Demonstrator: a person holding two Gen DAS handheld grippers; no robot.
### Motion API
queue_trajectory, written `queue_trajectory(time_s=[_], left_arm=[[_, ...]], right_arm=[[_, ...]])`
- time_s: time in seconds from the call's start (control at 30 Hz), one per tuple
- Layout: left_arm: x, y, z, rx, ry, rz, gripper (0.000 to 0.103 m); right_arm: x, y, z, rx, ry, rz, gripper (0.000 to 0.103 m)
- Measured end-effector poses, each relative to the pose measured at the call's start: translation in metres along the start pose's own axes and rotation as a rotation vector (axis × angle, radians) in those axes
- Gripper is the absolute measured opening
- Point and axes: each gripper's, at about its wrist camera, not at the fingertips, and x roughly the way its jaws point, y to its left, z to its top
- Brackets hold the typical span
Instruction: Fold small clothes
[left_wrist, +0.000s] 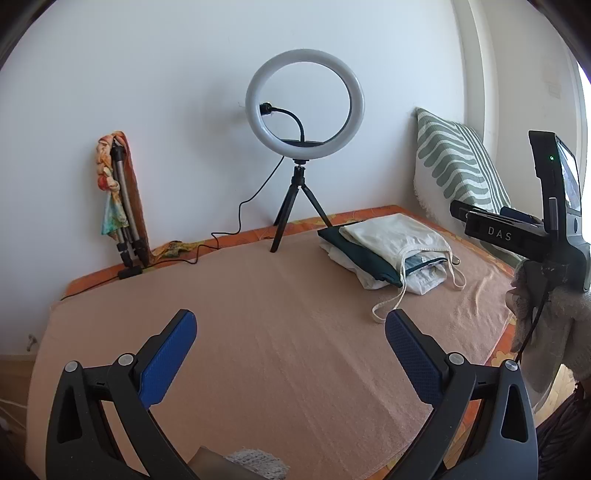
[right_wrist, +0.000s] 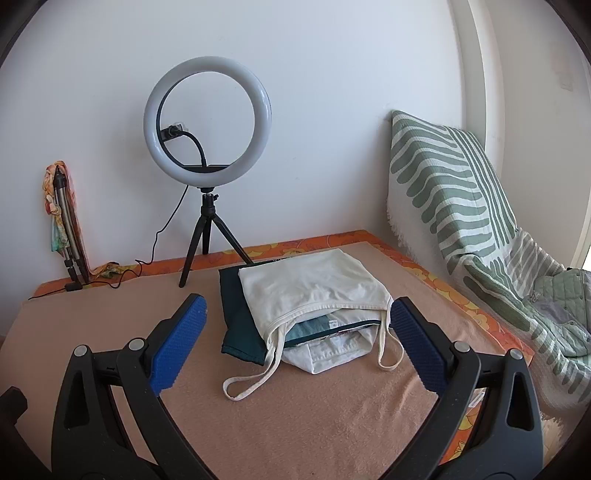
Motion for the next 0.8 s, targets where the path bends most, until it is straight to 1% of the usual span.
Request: queue_trajectory(time_s=[0.8], left_arm=[[-0.0049,-0.0010,0.0029,0.003,-0.017,-0.004,0.102]], right_arm=[[-0.0014,-0.0009,0.0016,0.010,0.003,0.007,0.101]])
